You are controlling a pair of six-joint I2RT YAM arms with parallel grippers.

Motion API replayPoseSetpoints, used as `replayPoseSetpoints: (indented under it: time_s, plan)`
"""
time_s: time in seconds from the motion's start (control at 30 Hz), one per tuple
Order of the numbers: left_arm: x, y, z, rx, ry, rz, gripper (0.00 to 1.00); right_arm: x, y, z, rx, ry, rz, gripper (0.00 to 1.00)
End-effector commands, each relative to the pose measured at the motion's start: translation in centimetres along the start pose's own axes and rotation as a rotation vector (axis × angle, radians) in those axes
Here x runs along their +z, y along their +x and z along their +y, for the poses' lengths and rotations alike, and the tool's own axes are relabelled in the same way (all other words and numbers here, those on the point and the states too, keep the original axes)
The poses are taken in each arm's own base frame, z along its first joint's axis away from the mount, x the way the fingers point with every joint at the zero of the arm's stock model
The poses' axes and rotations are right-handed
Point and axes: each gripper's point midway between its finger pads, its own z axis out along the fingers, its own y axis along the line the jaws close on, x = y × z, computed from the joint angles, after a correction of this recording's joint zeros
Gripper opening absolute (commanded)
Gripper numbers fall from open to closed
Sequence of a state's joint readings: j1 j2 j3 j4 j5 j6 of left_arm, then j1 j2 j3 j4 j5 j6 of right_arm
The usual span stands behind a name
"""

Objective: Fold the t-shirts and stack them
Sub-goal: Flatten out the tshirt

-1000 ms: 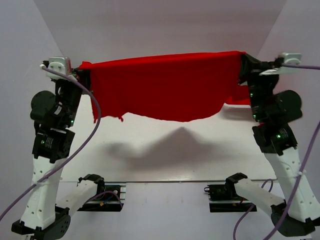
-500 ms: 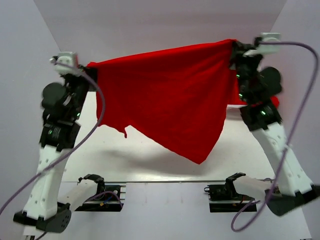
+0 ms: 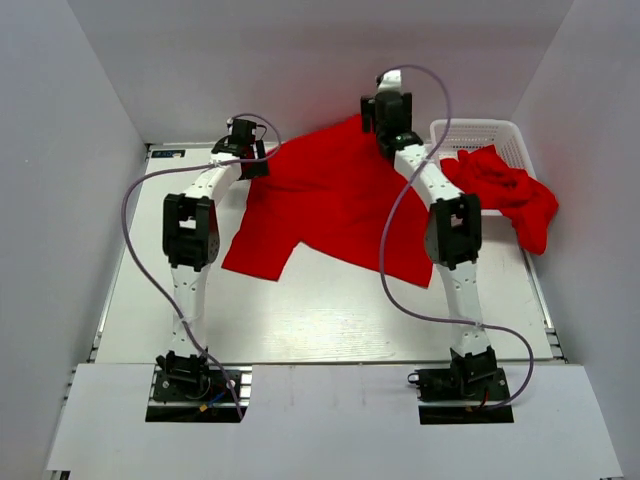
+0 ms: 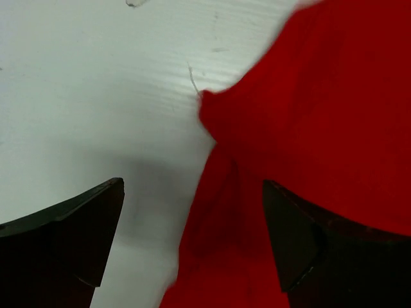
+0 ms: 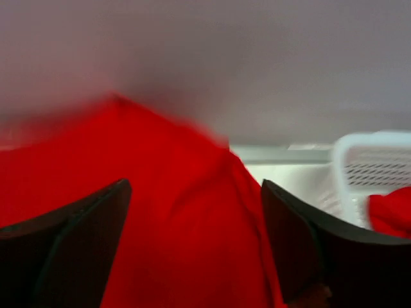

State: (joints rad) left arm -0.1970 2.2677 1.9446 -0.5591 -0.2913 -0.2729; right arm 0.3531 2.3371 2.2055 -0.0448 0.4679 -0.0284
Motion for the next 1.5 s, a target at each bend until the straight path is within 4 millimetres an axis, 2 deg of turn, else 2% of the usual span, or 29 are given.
replayPoseSetpoints:
  time_s: [0.0, 0.03, 0.07, 0.1, 0.13, 0.17, 0.2, 0.23, 0.27, 0.3, 0.37, 0.43, 0.47, 0.5, 0.53, 0.57, 0.63, 0.67, 0.7, 0.73, 0.8, 0.83, 0.87, 0.93, 0.97, 1.03, 1.07, 1.1, 1.47]
  plan:
    - [-2.7, -5.5, 2.8, -0.075, -0.084, -0.045, 0.99, 0.4, -3.2, 0.2, 0.0, -0.036, -0.049, 0.9]
    - [-2.7, -5.8, 2.4, -0.069, -0.065, -0.055, 0.99, 0.2, -1.9, 0.3, -0.01, -0.042, -0.026, 0.9]
    - [-2.6, -6.1, 2.5, -0.08, -0.041, -0.061, 0.99, -0.6, -4.3, 0.2, 0.022, -0.056, -0.097, 0.9]
    - [-3.4, -6.6, 2.3, -0.092, -0.014, -0.096, 0.99, -1.0, -4.9, 0.4, 0.037, -0.076, -0.117, 0.9]
    - [-3.9, -6.8, 2.2, -0.086, 0.001, -0.112, 0.99, -1.5, -2.6, 0.3, 0.029, -0.082, -0.07, 0.9]
    - [-4.4, -6.9, 2.7, -0.095, 0.01, -0.123, 0.99, -2.5, -4.0, 0.1, 0.037, -0.091, -0.095, 0.9]
    - [-4.3, -5.2, 2.8, -0.087, 0.018, -0.093, 0.99, -2.8, -3.7, 0.1, 0.028, -0.102, -0.083, 0.9]
    - [-6.3, -6.7, 3.0, -0.102, 0.032, -0.148, 0.99, -3.5, -3.1, 0.3, 0.01, -0.11, -0.059, 0.9]
    - [-7.0, -6.7, 2.9, -0.104, 0.047, -0.156, 0.99, -4.2, -3.5, 0.2, 0.008, -0.119, -0.058, 0.9]
    - [-7.0, -5.1, 3.1, -0.097, 0.053, -0.129, 0.99, -4.7, -1.8, 0.2, -0.015, -0.14, 0.008, 0.9]
    - [-8.7, -4.7, 3.1, -0.098, 0.081, -0.134, 0.99, -6.3, -1.9, 0.6, 0.008, -0.178, 0.035, 0.9]
    - [-9.7, -3.7, 2.7, -0.086, 0.102, -0.11, 0.99, -7.8, 0.9, 1.0, 0.054, -0.215, 0.136, 0.9]
    - [-9.7, -2.3, 3.1, -0.078, 0.093, -0.077, 0.99, -8.4, 2.5, 0.9, 0.051, -0.218, 0.179, 0.9]
    - [-10.7, -2.0, 2.8, -0.069, 0.101, -0.073, 0.99, -9.8, 2.0, 0.4, 0.08, -0.214, 0.193, 0.9]
    - [-10.5, 0.2, 3.2, -0.056, 0.087, -0.022, 0.99, -10.7, 5.4, 0.4, 0.092, -0.206, 0.283, 0.9]
    - [-10.7, 1.3, 3.1, -0.061, 0.103, 0.008, 0.99, -12.3, 5.2, -0.3, 0.128, -0.196, 0.305, 0.9]
    - [-11.0, 4.4, 3.1, -0.084, 0.121, 0.078, 0.99, -13.6, 6.9, -0.6, 0.177, -0.172, 0.37, 0.9]
    - [-11.1, 5.7, 3.4, -0.093, 0.111, 0.108, 0.99, -15.1, 10.4, -1.2, 0.169, -0.153, 0.45, 0.9]
    - [-11.7, 6.5, 3.1, -0.123, 0.134, 0.128, 0.99, -16.0, 10.7, -1.4, 0.187, -0.146, 0.463, 0.9]
    - [-11.4, 8.8, 3.3, -0.116, 0.136, 0.172, 0.99, -17.5, 13.8, -1.6, 0.237, -0.117, 0.537, 0.9]
    - [-11.6, 11.6, 3.3, -0.13, 0.132, 0.229, 0.99, -19.1, 16.1, -2.0, 0.263, -0.093, 0.581, 0.9]
    - [-11.6, 12.7, 3.6, -0.136, 0.121, 0.257, 0.99, -19.8, 15.8, -2.2, 0.295, -0.087, 0.571, 0.9]
    - [-12.3, 13.3, 3.9, -0.133, 0.115, 0.271, 0.99, -20.6, 17.4, -2.6, 0.306, -0.068, 0.602, 0.9]
    - [-12.5, 15.4, 5.3, -0.144, 0.053, 0.303, 0.99, -22.1, 18.2, -3.4, 0.323, -0.049, 0.61, 0.9]
    - [-12.7, 16.3, 5.8, -0.138, 0.034, 0.32, 0.99, -23.1, 20.1, -3.8, 0.319, -0.03, 0.648, 0.9]
    - [-13.3, 18.3, 6.7, -0.147, 0.011, 0.339, 0.99, -24.0, 19.7, -3.9, 0.343, -0.031, 0.632, 0.9]
    - [-13.2, 18.2, 6.6, -0.152, 0.019, 0.318, 0.99, -24.6, 21.4, -4.2, 0.344, -0.022, 0.661, 0.9]
    - [-13.3, 19.5, 6.4, -0.153, 0.039, 0.341, 0.99, -24.9, 21.2, -4.3, 0.351, -0.024, 0.655, 0.9]
    - [-11.6, 21.8, 6.0, -0.169, 0.079, 0.348, 0.9, -25.9, 21.5, -3.3, 0.376, -0.079, 0.679, 0.9]
